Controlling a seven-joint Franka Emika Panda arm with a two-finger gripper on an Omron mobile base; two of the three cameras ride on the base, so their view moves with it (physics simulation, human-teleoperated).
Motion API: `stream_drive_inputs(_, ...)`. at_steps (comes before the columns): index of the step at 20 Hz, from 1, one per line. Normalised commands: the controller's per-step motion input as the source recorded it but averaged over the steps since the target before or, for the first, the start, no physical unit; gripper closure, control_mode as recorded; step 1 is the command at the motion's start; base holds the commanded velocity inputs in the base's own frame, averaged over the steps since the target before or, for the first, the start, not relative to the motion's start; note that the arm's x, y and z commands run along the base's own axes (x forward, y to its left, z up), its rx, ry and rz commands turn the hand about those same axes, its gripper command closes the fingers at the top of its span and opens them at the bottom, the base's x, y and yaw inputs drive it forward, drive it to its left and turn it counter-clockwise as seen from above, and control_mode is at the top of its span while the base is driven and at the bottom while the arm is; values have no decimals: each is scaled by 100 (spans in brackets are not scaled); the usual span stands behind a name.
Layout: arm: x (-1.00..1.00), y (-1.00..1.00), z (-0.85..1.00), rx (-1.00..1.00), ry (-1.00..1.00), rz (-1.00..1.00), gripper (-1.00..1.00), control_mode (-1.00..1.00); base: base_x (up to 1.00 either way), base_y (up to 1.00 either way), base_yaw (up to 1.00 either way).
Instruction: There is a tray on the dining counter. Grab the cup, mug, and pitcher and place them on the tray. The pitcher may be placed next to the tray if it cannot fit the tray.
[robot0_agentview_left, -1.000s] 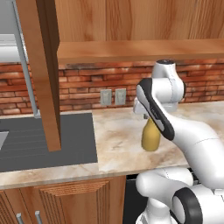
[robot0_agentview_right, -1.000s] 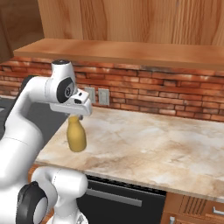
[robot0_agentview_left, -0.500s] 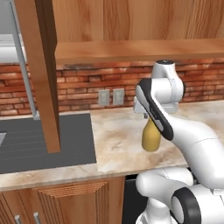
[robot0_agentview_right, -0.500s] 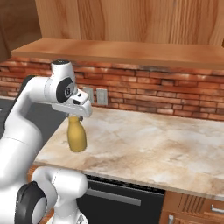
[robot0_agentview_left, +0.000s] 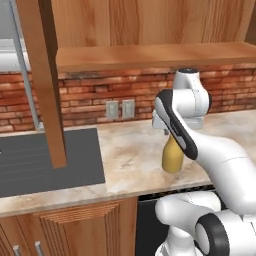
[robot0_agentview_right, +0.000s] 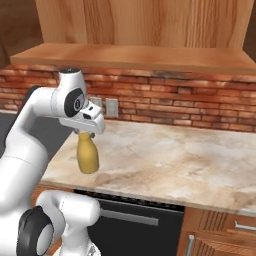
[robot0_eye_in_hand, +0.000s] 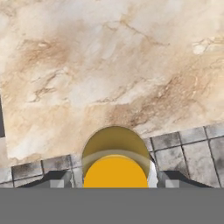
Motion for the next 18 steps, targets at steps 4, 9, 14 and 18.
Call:
stream_drive_inputs(4,0,0,0,0,0,0,100,100,-63,-25,-17)
stream_drive_inputs(9,0,0,0,0,0,0,100,100,-70,-26,-26)
stream_drive_inputs(14,0,0,0,0,0,0,100,100,-46,-21,-43)
stream_drive_inputs(18,0,0,0,0,0,0,100,100,-24,-1,-61)
